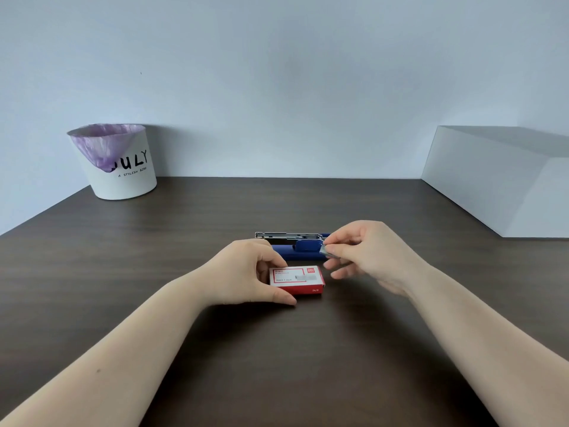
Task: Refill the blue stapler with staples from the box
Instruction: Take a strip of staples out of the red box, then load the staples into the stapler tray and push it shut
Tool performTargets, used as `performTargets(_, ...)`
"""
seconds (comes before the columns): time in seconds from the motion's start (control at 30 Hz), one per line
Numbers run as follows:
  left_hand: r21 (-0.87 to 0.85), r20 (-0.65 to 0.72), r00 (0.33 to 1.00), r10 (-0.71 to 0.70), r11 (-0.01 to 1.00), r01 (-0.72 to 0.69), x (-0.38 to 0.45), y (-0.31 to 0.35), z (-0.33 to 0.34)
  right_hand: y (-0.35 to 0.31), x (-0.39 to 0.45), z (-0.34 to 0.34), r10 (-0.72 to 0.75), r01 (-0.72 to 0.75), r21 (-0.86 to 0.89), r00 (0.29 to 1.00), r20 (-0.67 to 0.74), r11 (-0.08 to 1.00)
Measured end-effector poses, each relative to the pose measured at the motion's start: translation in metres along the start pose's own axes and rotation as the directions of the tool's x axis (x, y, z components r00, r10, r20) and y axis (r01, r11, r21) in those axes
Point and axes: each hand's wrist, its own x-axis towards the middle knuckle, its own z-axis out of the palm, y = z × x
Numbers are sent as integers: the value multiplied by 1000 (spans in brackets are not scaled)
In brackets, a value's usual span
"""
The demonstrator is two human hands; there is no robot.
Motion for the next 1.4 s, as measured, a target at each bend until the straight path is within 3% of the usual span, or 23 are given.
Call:
performTargets(0.3, 18, -5, 1000, 7, 1000, -7, -2, 2, 0, 0, 9, -12, 52, 5, 214, 964, -262, 977)
performTargets(0.5, 33, 24, 999, 25, 999, -26, -7, 6, -9, 0, 10, -15, 101, 31, 458, 960, -260, 888)
performTargets(0.67, -68, -57, 998, 12, 998, -16, -10, 5, -22, 0, 12, -10, 126, 66, 624, 958, -259, 779)
performTargets(0.9, -199, -218, 971, -98, 978, 54, -5, -16, -30, -10, 20, 5, 145, 5, 556, 964, -225, 831)
performTargets(1.07, -225, -345, 915, -207, 965, 133, 3, -41, -22, -26, 31, 11, 48, 49, 530, 985, -168, 846)
performTargets(1.13, -186, -355, 914, -194, 973, 134, 6, -49, -18, -29, 36, 14, -21, 87, 401, 986, -166, 912)
performTargets(1.2, -142, -313, 934, -173, 981, 133, 8, -54, -16, -28, 40, 17, -112, 124, 74, 982, -154, 989)
performTargets(1.27, -95, -248, 957, -150, 987, 130, 11, -56, -13, -26, 42, 22, -183, 166, -165, 978, -95, 972)
performTargets(1.4, -37, -201, 974, -107, 994, 101, 13, -53, -10, -23, 45, 29, -291, 280, -434, 956, 41, 857)
